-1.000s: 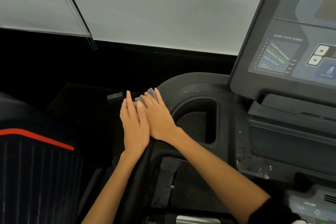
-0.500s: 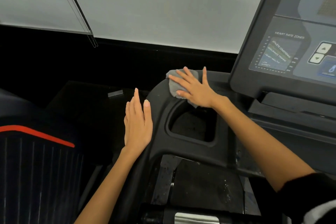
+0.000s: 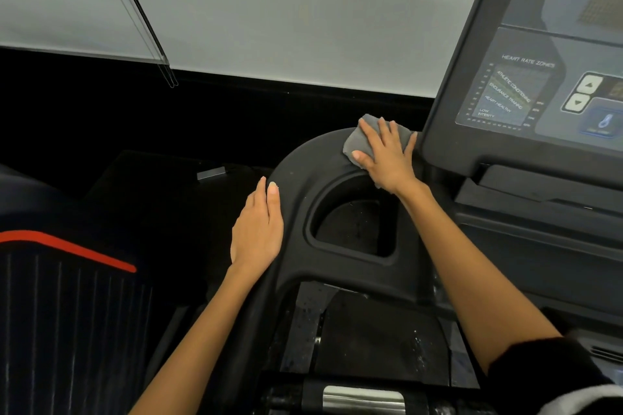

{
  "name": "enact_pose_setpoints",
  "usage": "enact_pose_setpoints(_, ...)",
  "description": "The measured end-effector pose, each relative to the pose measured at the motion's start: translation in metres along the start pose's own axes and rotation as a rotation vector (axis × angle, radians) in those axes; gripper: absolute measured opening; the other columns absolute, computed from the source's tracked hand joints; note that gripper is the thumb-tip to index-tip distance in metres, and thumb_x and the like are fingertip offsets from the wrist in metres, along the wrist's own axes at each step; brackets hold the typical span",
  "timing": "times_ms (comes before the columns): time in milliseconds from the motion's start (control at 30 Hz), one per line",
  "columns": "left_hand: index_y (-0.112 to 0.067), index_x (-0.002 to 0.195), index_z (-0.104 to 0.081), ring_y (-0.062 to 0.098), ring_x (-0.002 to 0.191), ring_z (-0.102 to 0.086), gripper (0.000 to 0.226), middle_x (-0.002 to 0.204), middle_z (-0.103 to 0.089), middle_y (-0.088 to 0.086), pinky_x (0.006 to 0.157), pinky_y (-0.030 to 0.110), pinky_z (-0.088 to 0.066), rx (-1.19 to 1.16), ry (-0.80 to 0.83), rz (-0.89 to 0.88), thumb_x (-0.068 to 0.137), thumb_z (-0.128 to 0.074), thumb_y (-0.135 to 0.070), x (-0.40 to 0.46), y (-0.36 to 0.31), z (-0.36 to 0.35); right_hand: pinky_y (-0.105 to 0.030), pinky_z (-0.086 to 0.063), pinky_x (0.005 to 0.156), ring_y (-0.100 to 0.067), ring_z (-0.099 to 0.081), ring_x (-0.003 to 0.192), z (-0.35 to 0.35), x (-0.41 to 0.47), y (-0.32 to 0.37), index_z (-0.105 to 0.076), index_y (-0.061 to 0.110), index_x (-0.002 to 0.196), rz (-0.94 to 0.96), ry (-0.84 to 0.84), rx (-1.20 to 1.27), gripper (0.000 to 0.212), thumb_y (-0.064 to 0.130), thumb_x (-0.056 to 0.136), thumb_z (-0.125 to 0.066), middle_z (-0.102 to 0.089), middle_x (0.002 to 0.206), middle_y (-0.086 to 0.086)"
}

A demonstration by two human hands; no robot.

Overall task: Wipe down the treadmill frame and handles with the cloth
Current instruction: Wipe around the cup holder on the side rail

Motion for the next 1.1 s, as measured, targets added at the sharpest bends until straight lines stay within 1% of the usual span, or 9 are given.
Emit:
enact_pose_setpoints(367, -0.017, 0.149, -0.023, 0.021, 0.131, -0.042, 0.05, 0.148, -0.038, 0.007, 0.103, 0.033, -0.034, 0.049, -0.044, 0.0, 0.103, -0.024, -0.037, 0.003, 0.001, -0.002, -0.048, 0.009, 0.119, -0.03, -0.007, 0.15, -0.045, -0.005, 0.089, -0.022, 0.021, 0.154, 0.214, -0.114, -0.145, 0.055, 0.045, 0.105, -0.022, -0.018, 0.16, -0.016)
enact_pose_setpoints(567, -0.018, 0.151, -0.019, 0.021, 0.131, -0.043, 0.05, 0.146, -0.04, 0.008, 0.102, 0.031, -0.035, -0.105, -0.034, -0.029, 0.104, -0.03, -0.029, 0.007, 0.013, 0.0, -0.05, 0.004, 0.121, -0.032, -0.01, 0.15, -0.058, -0.034, 0.111, -0.026, 0.018, 0.153, 0.355, -0.083, -0.103, 0.071, 0.048, 0.094, -0.001, -0.019, 0.159, -0.019)
enact_pose_setpoints(667, -0.016, 0.152, -0.013, 0.014, 0.136, -0.032, 0.057, 0.152, -0.028, 0.009, 0.103, 0.02, -0.028, -0.258, -0.112, -0.096, 0.101, -0.038, -0.012, 0.006, 0.011, 0.008, -0.05, 0.004, 0.121, -0.03, -0.01, 0.15, -0.065, -0.052, 0.124, -0.031, 0.018, 0.151, 0.404, -0.071, -0.024, 0.068, 0.044, 0.095, -0.004, -0.02, 0.16, -0.017)
enact_pose_setpoints(767, -0.014, 0.151, -0.015, 0.013, 0.135, -0.031, 0.068, 0.151, -0.027, 0.01, 0.104, 0.02, -0.027, -0.336, -0.2, -0.036, 0.094, -0.047, 0.002, 0.013, 0.019, 0.014, -0.05, 0.009, 0.12, -0.027, -0.005, 0.151, -0.07, -0.07, 0.135, -0.031, 0.019, 0.152, 0.463, -0.046, 0.054, 0.067, 0.043, 0.095, -0.004, -0.018, 0.161, -0.015)
enact_pose_setpoints(900, -0.012, 0.145, -0.034, 0.016, 0.136, -0.036, 0.051, 0.146, -0.038, 0.007, 0.108, 0.021, -0.031, -0.549, -0.482, 0.152, 0.096, -0.04, 0.004, 0.026, 0.031, 0.024, -0.048, 0.018, 0.118, -0.016, 0.007, 0.15, -0.066, -0.085, 0.137, -0.007, 0.018, 0.156, 0.489, 0.078, 0.269, 0.061, 0.035, 0.097, -0.012, -0.011, 0.163, -0.008)
enact_pose_setpoints(967, -0.01, 0.139, -0.042, 0.011, 0.131, -0.04, 0.04, 0.14, -0.045, 0.005, 0.107, 0.015, -0.031, -0.458, -0.638, -0.006, 0.099, -0.039, -0.005, 0.025, 0.021, 0.033, -0.039, 0.025, 0.115, -0.006, 0.014, 0.146, -0.054, -0.083, 0.134, -0.004, 0.02, 0.156, 0.376, 0.275, 0.621, 0.057, 0.023, 0.103, -0.023, -0.015, 0.163, -0.003)
enact_pose_setpoints(1000, -0.01, 0.137, -0.045, 0.01, 0.13, -0.04, 0.038, 0.139, -0.046, 0.005, 0.107, 0.015, -0.03, -0.363, -0.636, -0.129, 0.1, -0.04, -0.01, 0.024, 0.014, 0.036, -0.035, 0.024, 0.114, -0.005, 0.008, 0.147, -0.048, -0.08, 0.13, -0.011, 0.02, 0.156, 0.327, 0.315, 0.791, 0.053, 0.019, 0.105, -0.026, -0.023, 0.161, -0.001)
enact_pose_setpoints(1033, -0.01, 0.136, -0.046, 0.011, 0.131, -0.038, 0.037, 0.139, -0.046, 0.005, 0.109, 0.018, -0.029, -0.258, -0.557, -0.249, 0.1, -0.043, -0.015, 0.022, 0.005, 0.036, -0.033, 0.021, 0.116, -0.005, -0.008, 0.147, -0.041, -0.077, 0.126, -0.024, 0.017, 0.154, 0.306, 0.266, 0.902, 0.049, 0.016, 0.105, -0.027, -0.034, 0.156, -0.001)
enact_pose_setpoints(1100, -0.012, 0.142, -0.041, 0.016, 0.139, -0.03, 0.048, 0.147, -0.04, 0.007, 0.115, 0.032, -0.025, 0.011, -0.242, -0.392, 0.098, -0.046, -0.032, 0.015, -0.003, 0.026, -0.038, 0.004, 0.123, 0.001, -0.04, 0.133, -0.029, -0.071, 0.111, -0.049, 0.012, 0.14, 0.266, 0.03, 0.941, 0.039, 0.011, 0.104, -0.034, -0.054, 0.141, 0.0)
Point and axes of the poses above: each hand's wrist, its own x-axis towards the middle knuckle, its own z-axis out of the back of the hand, y = z × x, the point moved 1 cm from there along x, towards the middle knuckle
